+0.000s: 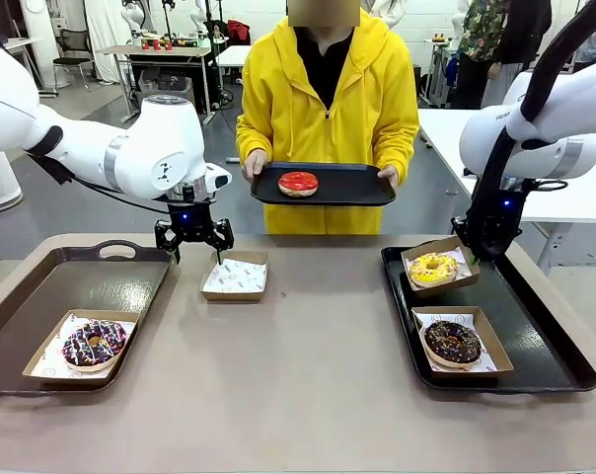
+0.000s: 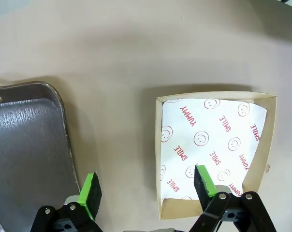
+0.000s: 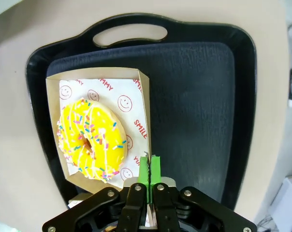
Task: Individually package the donuts and arrange them on the tray.
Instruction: Place the picked Paper togo box on the Handle tray while simultaneously picking up another Paper togo box from the table with the other hand.
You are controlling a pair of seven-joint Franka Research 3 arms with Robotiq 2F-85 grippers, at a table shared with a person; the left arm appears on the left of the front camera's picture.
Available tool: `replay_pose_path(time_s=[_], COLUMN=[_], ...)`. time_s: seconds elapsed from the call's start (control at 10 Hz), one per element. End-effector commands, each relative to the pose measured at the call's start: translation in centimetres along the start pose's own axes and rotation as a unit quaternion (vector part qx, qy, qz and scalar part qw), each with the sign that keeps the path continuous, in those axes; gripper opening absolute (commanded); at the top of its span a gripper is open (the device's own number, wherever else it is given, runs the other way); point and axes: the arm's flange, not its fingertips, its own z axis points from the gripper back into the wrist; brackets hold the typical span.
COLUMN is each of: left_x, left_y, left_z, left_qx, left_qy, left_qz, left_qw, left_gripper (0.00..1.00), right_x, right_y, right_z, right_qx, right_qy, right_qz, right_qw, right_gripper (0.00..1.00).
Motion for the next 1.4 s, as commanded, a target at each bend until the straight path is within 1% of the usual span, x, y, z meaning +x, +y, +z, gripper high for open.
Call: replay_pose_path(time_s=[0.0, 0.7, 0.8, 0.9, 1.0, 1.1, 1.2, 1.3], left_x=[-0.2, -0.2, -0.2, -0.2, -0.2, -0.1, -0.1, -0.1], left_y=[0.2, 0.2, 0.1, 0.1, 0.1, 0.1, 0.2, 0.2], left_z=[-0.3, -1.3, -1.5, -1.6, -1.6, -1.6, -1.6, -1.7], left_qx=[-0.017, -0.031, -0.03, -0.033, -0.036, -0.035, -0.034, -0.034], left_qy=[0.0, 0.008, 0.015, 0.018, 0.019, 0.02, 0.022, 0.024], left_qz=[-0.011, -0.02, -0.023, -0.022, -0.022, -0.022, -0.021, -0.021], left_qw=[1.0, 0.999, 0.999, 0.999, 0.999, 0.999, 0.999, 0.999], left_gripper=[1.0, 1.0, 0.43, 0.42, 0.0, 0.0, 0.0, 0.18], right_x=[1.2, 1.4, 1.3, 1.3, 1.3, 1.3, 1.3, 1.3], right_y=[0.5, 0.5, 0.4, 0.3, 0.3, 0.3, 0.3, 0.2], right_z=[-0.5, -0.8, -0.8, -0.9, -0.9, -0.9, -1.0, -1.0], right_qx=[-0.002, -0.001, 0.003, 0.004, 0.007, 0.009, 0.011, 0.012], right_qy=[0.003, 0.007, 0.007, 0.009, 0.011, 0.01, 0.011, 0.012], right_qz=[-0.005, -0.006, 0.0, 0.003, 0.001, -0.001, -0.003, -0.004], right_qw=[1.0, 1.0, 1.0, 1.0, 1.0, 1.0, 1.0, 1.0], right_gripper=[0.01, 0.01, 0.01, 0.6, 0.6, 1.0, 0.64, 1.0])
